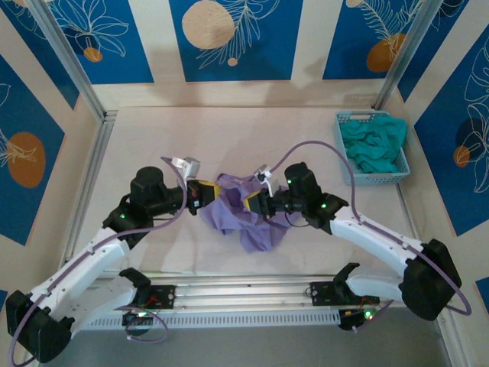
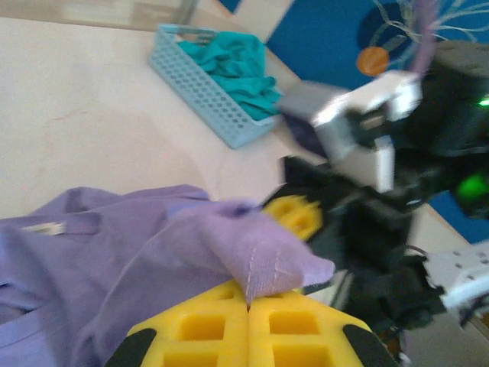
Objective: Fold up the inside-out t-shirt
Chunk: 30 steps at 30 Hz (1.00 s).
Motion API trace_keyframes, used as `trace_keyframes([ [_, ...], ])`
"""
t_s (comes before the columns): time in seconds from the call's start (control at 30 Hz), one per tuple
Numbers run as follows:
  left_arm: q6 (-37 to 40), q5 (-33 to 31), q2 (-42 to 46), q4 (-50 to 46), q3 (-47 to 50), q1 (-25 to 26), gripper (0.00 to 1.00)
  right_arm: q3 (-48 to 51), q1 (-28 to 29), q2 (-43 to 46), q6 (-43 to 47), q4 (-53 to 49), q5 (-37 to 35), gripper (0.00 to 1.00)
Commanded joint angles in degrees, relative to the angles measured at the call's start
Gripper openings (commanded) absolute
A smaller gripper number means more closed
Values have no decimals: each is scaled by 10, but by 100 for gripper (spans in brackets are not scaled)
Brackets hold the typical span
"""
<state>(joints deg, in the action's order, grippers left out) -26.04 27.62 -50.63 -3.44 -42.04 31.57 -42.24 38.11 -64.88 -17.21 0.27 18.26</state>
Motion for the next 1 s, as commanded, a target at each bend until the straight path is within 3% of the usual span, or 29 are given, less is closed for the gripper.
trace_keyframes([
  [0.0, 10, -78, -4, -57, 12, -17, 0, 0, -15, 30, -45, 76, 135, 3],
  [0.2, 34, -173, -48, -137, -21, -17, 14, 0, -20, 29, -63, 107, 194, 1],
  [0.33, 46, -212, -53, -187, -41, -11, 38, -1, -29, 18, -65, 109, 199, 0],
  [0.43, 55, -224, -28, -211, -46, 5, 48, -7, -37, 8, -73, 107, 199, 0],
  [0.57, 53, -167, 21, -196, -28, 33, 49, -21, -42, -2, -80, 90, 189, 0],
  [0.7, 52, -102, 38, -189, -16, 61, 39, -35, -48, -15, -104, 77, 175, 0],
  [0.87, 62, -10, -1, -136, -14, 92, 36, -43, -50, -24, -118, 73, 176, 0],
  [0.97, 58, 32, -36, -81, -26, 100, 40, -43, -51, -23, -121, 71, 174, 0],
])
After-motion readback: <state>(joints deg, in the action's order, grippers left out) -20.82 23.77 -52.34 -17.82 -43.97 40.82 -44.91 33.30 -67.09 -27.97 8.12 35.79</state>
